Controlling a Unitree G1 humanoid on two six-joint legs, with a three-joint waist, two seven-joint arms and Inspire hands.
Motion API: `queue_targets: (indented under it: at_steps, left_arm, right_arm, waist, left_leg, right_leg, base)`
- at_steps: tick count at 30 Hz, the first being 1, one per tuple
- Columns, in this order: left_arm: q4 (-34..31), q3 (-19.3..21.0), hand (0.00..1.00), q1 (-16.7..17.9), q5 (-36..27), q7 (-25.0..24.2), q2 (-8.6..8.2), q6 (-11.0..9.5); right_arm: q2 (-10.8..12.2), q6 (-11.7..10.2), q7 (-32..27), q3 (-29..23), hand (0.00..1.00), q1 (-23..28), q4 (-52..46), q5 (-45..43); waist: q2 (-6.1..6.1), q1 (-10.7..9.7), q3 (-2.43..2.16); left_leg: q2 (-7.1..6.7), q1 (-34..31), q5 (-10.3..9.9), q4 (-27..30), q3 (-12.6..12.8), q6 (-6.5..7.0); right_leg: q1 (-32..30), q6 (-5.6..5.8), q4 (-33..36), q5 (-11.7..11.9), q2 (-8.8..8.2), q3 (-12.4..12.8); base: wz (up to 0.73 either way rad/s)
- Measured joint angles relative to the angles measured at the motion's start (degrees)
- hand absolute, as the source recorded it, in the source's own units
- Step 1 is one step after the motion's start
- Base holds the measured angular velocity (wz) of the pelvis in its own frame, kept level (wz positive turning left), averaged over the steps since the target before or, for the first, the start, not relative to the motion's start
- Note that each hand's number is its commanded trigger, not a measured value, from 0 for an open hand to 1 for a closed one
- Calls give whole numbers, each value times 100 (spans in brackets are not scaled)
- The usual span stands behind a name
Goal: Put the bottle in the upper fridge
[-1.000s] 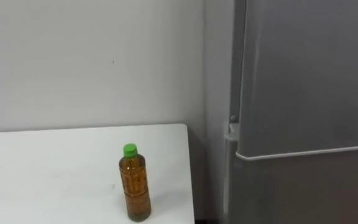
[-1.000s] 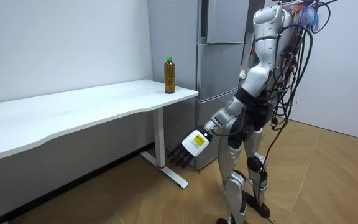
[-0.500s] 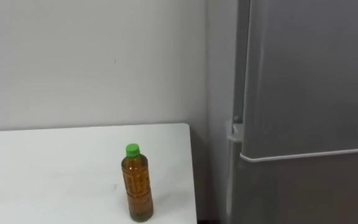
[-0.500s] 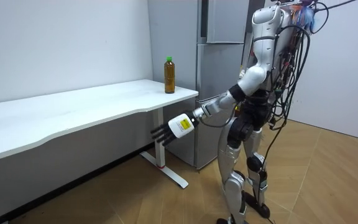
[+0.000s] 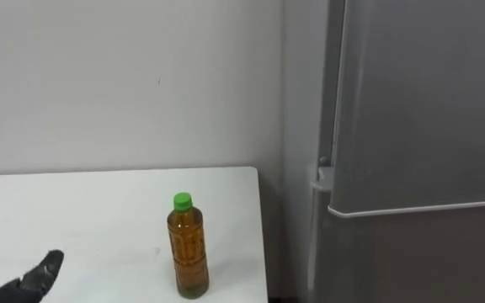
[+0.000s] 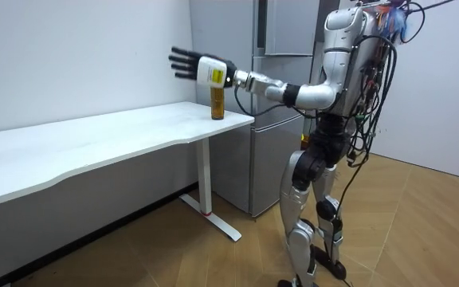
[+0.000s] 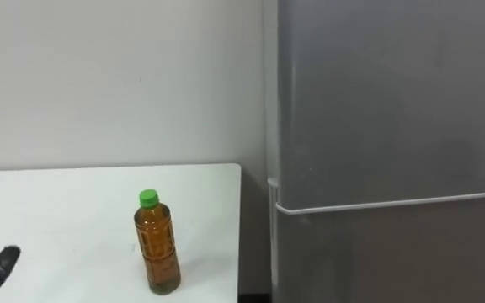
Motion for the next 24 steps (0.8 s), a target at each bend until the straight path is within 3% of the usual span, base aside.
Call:
queue_targets:
  at_steps: [7, 8, 11, 24]
  left_arm:
    - [-574, -50, 0, -435, 0, -438, -7, 50]
    - [-725, -72, 0, -452, -2, -522, -7, 87]
    - [-1012, -249, 0, -674, -6, -834, -7, 197]
    - [-1331, -1113, 0, -1399, -517, -2116, -97, 698]
  right_arm:
    - [68, 30, 51, 14, 0, -77, 17, 97]
    - [67, 40, 63, 22, 0, -104, 22, 136]
    - [66, 137, 60, 35, 0, -130, 29, 159]
    - [79, 239, 141, 240, 0, -473, 292, 148]
  waist:
    - [-60, -122, 41]
    - [-14, -132, 11]
    - [-59, -156, 40]
    - [-77, -499, 39]
  left_leg:
    - [0, -23, 1, 4, 20, 1]
    - [1, -82, 1, 23, 23, 1]
    - [2, -118, 1, 38, 17, 2]
    - [-4, -111, 4, 6, 26, 4]
  right_leg:
    - [-55, 1, 7, 0, -3, 25]
    - [-106, 1, 11, 0, -4, 30]
    - [-116, 2, 15, 1, -2, 30]
    - [-136, 9, -1, 6, -1, 82]
  base:
    - [0]
    - [0]
    - [0]
    - [0]
